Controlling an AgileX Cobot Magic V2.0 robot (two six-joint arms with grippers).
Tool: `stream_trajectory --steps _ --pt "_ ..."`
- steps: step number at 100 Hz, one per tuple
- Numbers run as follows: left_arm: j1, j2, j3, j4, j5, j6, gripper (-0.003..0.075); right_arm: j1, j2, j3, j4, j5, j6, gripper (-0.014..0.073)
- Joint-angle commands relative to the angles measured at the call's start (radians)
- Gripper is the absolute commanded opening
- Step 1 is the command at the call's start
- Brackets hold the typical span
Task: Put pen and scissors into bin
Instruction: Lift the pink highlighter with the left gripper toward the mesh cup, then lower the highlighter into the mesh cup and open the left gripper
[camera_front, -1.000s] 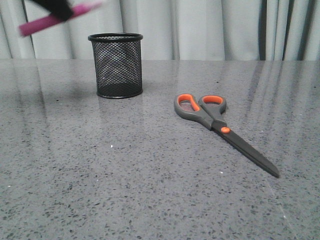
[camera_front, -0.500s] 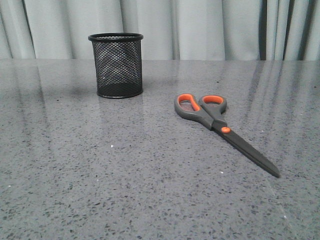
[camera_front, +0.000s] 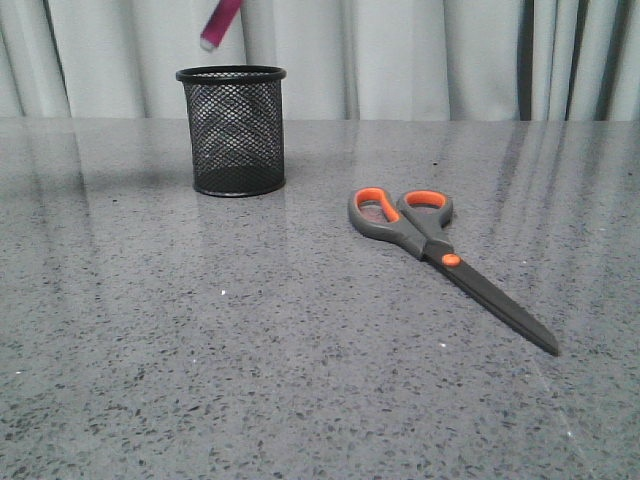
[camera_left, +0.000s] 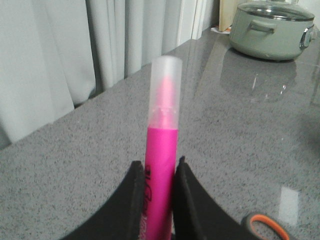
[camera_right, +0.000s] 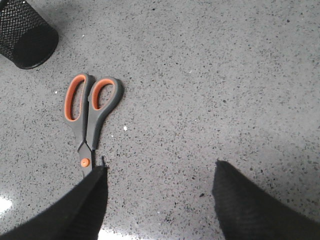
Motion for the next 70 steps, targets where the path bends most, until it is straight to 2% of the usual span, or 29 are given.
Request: stream_trajectory --steps 1,37,70 --pt "-0.007 -0.024 -0.023 -0.079 0.045 0.015 -0.0022 -0.006 0.008 -0.036 0.024 -0.048 -0.005 0.0412" --pt "-0.007 0.007 -0.023 -0.070 0.046 0.015 -0.0021 -0.006 0.021 -0.036 0.024 -0.052 -0.005 0.0412" --pt "-0.007 0.007 -0.023 0.013 0.045 0.006 -0.0004 -0.006 0.021 -0.036 0.024 -0.063 -0.005 0.0412"
